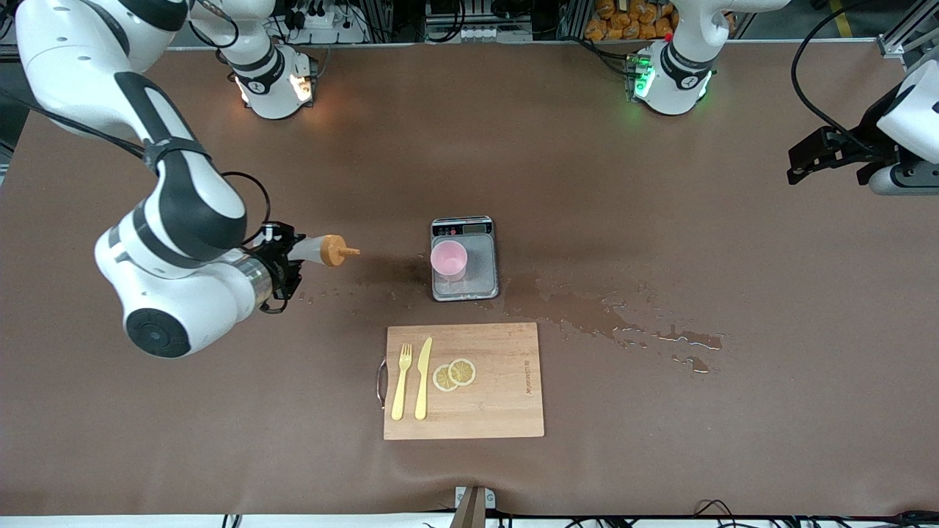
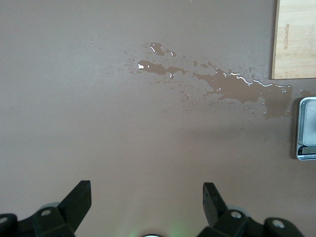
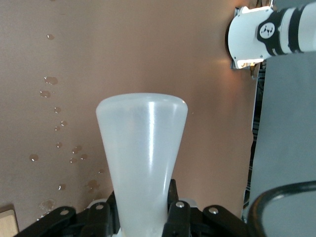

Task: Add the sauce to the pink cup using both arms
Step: 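Carry the bottle back toward its spot with the right gripper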

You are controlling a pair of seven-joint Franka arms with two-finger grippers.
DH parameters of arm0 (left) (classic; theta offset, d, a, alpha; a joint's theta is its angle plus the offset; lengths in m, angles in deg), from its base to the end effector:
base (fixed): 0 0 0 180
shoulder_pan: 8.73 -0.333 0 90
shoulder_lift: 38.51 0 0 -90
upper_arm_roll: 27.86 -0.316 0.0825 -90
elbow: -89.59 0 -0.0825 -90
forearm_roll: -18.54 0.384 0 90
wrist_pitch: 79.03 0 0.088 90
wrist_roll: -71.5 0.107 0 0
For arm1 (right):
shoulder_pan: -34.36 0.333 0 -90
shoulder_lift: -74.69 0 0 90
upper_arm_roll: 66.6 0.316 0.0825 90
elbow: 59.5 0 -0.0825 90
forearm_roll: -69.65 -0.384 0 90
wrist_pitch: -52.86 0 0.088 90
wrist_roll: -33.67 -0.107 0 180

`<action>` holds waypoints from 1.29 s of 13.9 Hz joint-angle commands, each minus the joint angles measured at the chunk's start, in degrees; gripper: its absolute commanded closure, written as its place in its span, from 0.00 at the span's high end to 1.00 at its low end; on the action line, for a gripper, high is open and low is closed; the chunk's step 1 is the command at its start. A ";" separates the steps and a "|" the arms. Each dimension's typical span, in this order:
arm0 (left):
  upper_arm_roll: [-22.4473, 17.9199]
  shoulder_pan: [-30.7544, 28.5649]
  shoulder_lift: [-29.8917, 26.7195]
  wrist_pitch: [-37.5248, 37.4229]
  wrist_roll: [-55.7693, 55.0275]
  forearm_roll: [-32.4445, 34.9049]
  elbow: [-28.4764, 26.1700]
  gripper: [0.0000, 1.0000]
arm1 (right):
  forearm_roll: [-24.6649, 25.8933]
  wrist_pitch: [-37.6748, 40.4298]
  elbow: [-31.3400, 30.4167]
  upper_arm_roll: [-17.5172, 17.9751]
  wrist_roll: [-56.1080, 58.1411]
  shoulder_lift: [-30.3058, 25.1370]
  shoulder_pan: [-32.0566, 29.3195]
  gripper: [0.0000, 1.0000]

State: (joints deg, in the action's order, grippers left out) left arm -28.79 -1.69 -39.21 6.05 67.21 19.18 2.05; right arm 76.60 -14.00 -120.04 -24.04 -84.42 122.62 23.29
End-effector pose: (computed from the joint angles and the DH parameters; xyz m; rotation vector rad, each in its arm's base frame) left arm 0.5392 -0.0564 0.6439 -3.1272 0.0484 0.0463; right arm 0.6470 0.1887 0.3874 1.8823 -1.8641 -0.7745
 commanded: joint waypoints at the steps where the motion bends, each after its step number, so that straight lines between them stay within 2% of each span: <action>1: 0.14 -0.01 0.53 0.00 0.42 -0.03 1.05 1.00 | -2.28 1.02 -0.46 0.94 4.69 -0.82 -1.40 0.14; 3: 0.22 -0.27 1.58 -0.09 -0.11 -0.03 2.01 1.00 | -4.74 1.20 -0.46 0.68 11.88 -1.35 -3.25 0.14; 6: -0.04 -0.53 1.67 -0.09 0.60 -0.30 2.10 1.00 | -5.10 3.22 -0.19 0.24 22.17 -1.61 -5.09 0.15; 9: -0.04 -0.45 1.67 -0.09 0.42 -0.21 2.10 1.00 | -7.54 4.80 -0.02 -3.70 33.07 -2.75 -5.63 0.15; 10: -0.04 -0.44 1.67 -0.09 0.51 -0.21 2.10 1.00 | -10.43 4.89 -0.02 -7.46 38.15 -3.71 -5.63 0.15; 13: -0.04 -0.44 1.67 -0.09 0.69 -0.38 2.10 1.00 | -24.56 5.85 -0.98 -24.84 56.95 -5.92 -4.58 0.15; 15: -0.04 -0.44 1.67 -0.09 0.77 -0.47 2.10 1.00 | -30.12 6.38 -3.69 -34.70 70.47 -5.48 -4.13 0.15; 17: -0.04 -0.44 1.67 -0.09 0.86 -0.56 2.10 1.00 | -34.43 6.21 -6.86 -41.92 80.43 -4.43 -3.79 0.15; 18: -0.04 -0.44 1.67 -0.09 0.86 -0.56 2.10 1.00 | -36.72 5.86 -8.79 -44.13 83.96 -3.73 -3.78 0.15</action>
State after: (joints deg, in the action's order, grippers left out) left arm -28.86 -1.88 -38.16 6.19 67.22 19.18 2.80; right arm 44.59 -7.97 -124.48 -63.93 -6.75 118.99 18.37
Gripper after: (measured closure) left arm 0.000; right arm 0.639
